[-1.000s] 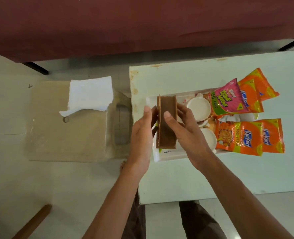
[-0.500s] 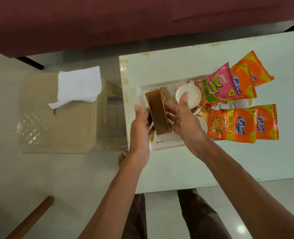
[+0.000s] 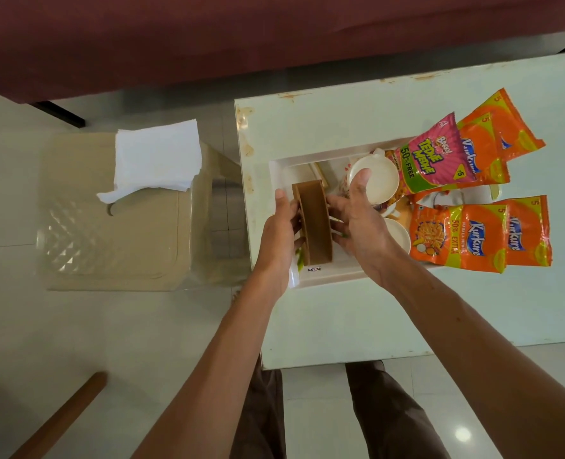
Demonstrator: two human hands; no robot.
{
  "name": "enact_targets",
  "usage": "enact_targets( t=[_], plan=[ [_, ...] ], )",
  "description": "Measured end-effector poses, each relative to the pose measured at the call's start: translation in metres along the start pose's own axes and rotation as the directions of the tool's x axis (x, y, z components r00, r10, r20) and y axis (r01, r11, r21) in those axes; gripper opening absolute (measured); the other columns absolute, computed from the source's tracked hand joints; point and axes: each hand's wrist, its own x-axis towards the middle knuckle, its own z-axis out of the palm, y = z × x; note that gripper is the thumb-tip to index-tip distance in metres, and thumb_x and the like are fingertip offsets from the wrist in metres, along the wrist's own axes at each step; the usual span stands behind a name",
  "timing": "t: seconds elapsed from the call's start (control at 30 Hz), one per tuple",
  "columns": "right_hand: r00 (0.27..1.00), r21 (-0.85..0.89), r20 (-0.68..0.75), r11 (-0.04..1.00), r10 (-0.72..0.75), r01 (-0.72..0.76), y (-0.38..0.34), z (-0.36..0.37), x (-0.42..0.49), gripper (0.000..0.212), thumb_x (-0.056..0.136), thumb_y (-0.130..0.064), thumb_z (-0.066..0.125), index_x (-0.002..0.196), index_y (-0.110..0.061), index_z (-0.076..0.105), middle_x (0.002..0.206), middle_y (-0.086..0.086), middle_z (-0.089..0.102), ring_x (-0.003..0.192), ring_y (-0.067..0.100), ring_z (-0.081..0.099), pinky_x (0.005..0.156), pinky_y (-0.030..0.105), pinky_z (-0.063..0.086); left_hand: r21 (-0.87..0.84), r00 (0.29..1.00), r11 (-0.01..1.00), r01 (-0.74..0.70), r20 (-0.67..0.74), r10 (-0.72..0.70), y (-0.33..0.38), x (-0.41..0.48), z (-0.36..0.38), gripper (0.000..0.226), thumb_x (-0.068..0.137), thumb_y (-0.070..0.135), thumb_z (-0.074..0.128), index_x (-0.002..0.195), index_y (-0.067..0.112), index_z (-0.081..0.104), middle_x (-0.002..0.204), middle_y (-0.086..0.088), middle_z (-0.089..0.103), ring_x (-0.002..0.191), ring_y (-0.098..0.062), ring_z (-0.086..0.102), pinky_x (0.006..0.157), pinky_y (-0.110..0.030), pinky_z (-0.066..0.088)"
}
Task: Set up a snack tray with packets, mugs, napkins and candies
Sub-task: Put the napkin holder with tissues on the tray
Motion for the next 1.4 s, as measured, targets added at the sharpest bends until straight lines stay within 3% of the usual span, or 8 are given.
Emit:
enact_targets(
  t=[0.2,0.33,0.43,0.53,0.83,1.03,1.17,1.4],
  plan=[
    [1.0,-0.059,-0.027,0.998,0.003,-0.005,0.003,0.003,0.006,0.092,0.087,-0.08,0.008,0.139,-0.02,0.054,0.14,0.006,0.057,0.13,0.023,0.051,0.114,0.046,0.035,0.013,1.0,1.0,-0.015,0.009,0.015,0.003,0.009,-0.007,0.064,0.105,0.059,0.02,0.14,0.02,0.058,0.103,0.013,0.065,0.104,-0.009,0.059,0.08,-0.023,0.048],
    [0.996,-0.084,-0.093,0.996,0.0,-0.008,-0.004,0.007,0.0,0.079,0.091,-0.075,0.014,0.133,-0.023,0.057,0.138,-0.001,0.057,0.132,0.017,0.048,0.114,0.04,0.034,-0.013,0.999,0.999,0.033,0.042,-0.032,0.002,0.008,-0.018,0.059,0.106,0.055,0.02,0.136,0.024,0.06,0.113,0.006,0.067,0.116,-0.014,0.059,0.088,-0.027,0.052],
    [0.959,-0.343,-0.166,0.926,-0.228,0.161,-0.017,0.015,-0.018,0.048,0.094,-0.07,0.028,0.104,-0.038,0.062,0.091,-0.037,0.064,0.092,-0.023,0.054,0.082,0.019,0.042,-0.049,0.999,0.999,0.018,0.027,-0.016,0.009,-0.001,-0.047,0.056,0.106,0.053,0.028,0.142,0.018,0.055,0.14,-0.003,0.062,0.131,-0.022,0.056,0.105,-0.041,0.048],
    [0.92,-0.431,-0.148,0.861,-0.363,0.271,-0.036,0.035,-0.026,0.027,0.093,-0.055,0.049,0.101,-0.037,0.067,0.086,-0.032,0.067,0.08,-0.026,0.054,0.068,0.014,0.039,-0.016,0.982,0.984,-0.176,-0.077,0.174,0.019,-0.013,-0.094,0.045,0.101,0.05,0.048,0.134,0.022,0.062,0.135,0.0,0.067,0.123,-0.017,0.063,0.101,-0.039,0.053],
    [0.993,-0.351,-0.033,0.932,-0.111,0.092,-0.061,0.156,0.066,0.045,0.09,-0.047,0.06,0.129,-0.024,0.058,0.12,-0.007,0.064,0.11,0.012,0.061,0.099,0.04,0.052,0.498,0.663,0.84,-0.215,-0.558,0.5,0.069,0.024,-0.254,0.025,0.098,0.02,0.057,0.117,0.011,0.069,0.116,-0.003,0.072,0.098,-0.016,0.067,0.091,-0.038,0.057],
    [0.999,-0.252,-0.04,0.968,0.006,-0.016,-0.063,0.206,0.115,0.039,0.091,-0.044,0.064,0.119,-0.016,0.059,0.12,0.0,0.065,0.105,0.019,0.062,0.088,0.032,0.055,0.57,0.832,0.821,-0.035,-0.439,0.34,0.107,0.079,-0.28,0.036,0.096,0.029,0.058,0.127,0.011,0.063,0.129,-0.008,0.068,0.116,-0.026,0.064,0.101,-0.041,0.052],
    [0.995,-0.292,-0.093,0.957,-0.035,0.006,-0.057,0.217,0.126,0.047,0.088,-0.04,0.069,0.126,-0.017,0.055,0.123,-0.001,0.062,0.112,0.022,0.06,0.096,0.04,0.054,0.397,0.887,0.916,-0.055,-0.402,0.228,0.119,0.095,-0.278,0.012,0.093,0.032,0.064,0.085,0.023,0.06,0.098,-0.004,0.072,0.103,-0.028,0.071,0.093,-0.045,0.058],
    [0.991,-0.16,-0.134,0.987,0.01,-0.031,-0.05,0.214,0.123,0.045,0.089,-0.033,0.069,0.129,-0.018,0.056,0.121,0.0,0.063,0.113,0.022,0.058,0.098,0.042,0.053,0.412,0.943,0.911,-0.014,-0.298,0.149,0.105,0.105,-0.281,0.031,0.085,0.035,0.078,0.105,0.012,0.07,0.101,0.0,0.073,0.087,-0.016,0.066,0.073,-0.027,0.051]
  ],
)
